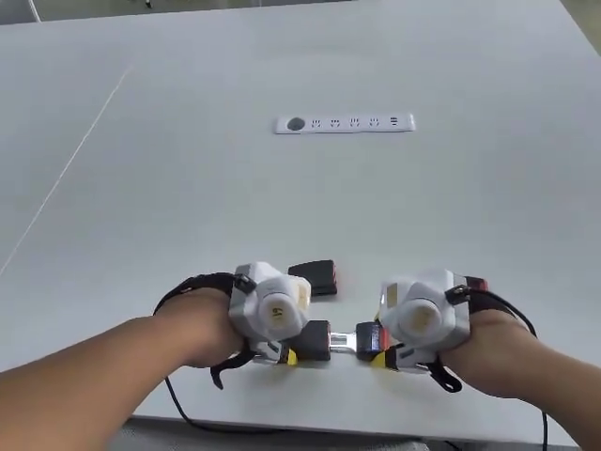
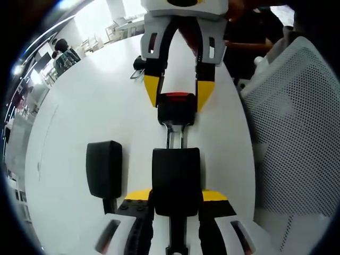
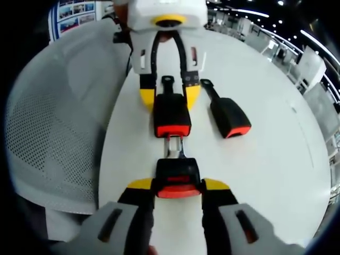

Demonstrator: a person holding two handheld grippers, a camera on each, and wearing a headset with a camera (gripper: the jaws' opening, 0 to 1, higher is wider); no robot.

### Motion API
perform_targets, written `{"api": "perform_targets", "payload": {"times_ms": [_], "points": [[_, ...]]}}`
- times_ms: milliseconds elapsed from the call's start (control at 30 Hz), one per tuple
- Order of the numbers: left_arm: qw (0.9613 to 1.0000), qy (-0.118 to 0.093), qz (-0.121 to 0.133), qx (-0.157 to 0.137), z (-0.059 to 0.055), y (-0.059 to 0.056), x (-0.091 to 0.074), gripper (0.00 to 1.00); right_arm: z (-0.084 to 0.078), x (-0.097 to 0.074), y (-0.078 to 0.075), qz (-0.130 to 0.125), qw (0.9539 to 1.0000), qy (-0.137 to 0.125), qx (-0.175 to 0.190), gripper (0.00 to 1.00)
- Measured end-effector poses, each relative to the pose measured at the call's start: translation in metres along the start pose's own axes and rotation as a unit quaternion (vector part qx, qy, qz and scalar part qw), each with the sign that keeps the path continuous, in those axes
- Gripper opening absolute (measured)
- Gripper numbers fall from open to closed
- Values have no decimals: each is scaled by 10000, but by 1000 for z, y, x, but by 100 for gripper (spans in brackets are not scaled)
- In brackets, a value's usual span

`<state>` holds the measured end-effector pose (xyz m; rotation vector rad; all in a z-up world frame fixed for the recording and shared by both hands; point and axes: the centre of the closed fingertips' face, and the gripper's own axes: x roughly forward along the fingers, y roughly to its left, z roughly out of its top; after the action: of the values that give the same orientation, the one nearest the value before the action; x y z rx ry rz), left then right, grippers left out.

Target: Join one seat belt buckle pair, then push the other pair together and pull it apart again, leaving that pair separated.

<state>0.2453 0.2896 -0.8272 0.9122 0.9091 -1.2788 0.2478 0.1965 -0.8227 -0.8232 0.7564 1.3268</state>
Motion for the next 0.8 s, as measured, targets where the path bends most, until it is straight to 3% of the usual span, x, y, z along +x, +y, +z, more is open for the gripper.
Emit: {"api": "perform_targets", "payload": {"times_ms": [333,800], "points": [[10000,-48,-29,19,0,0,0,33,11,7,2,12,9999,-159,-3,33],[9999,11,-98,89,1,0,2,32,13,11,0,34,9999,-109,29,32]]}}
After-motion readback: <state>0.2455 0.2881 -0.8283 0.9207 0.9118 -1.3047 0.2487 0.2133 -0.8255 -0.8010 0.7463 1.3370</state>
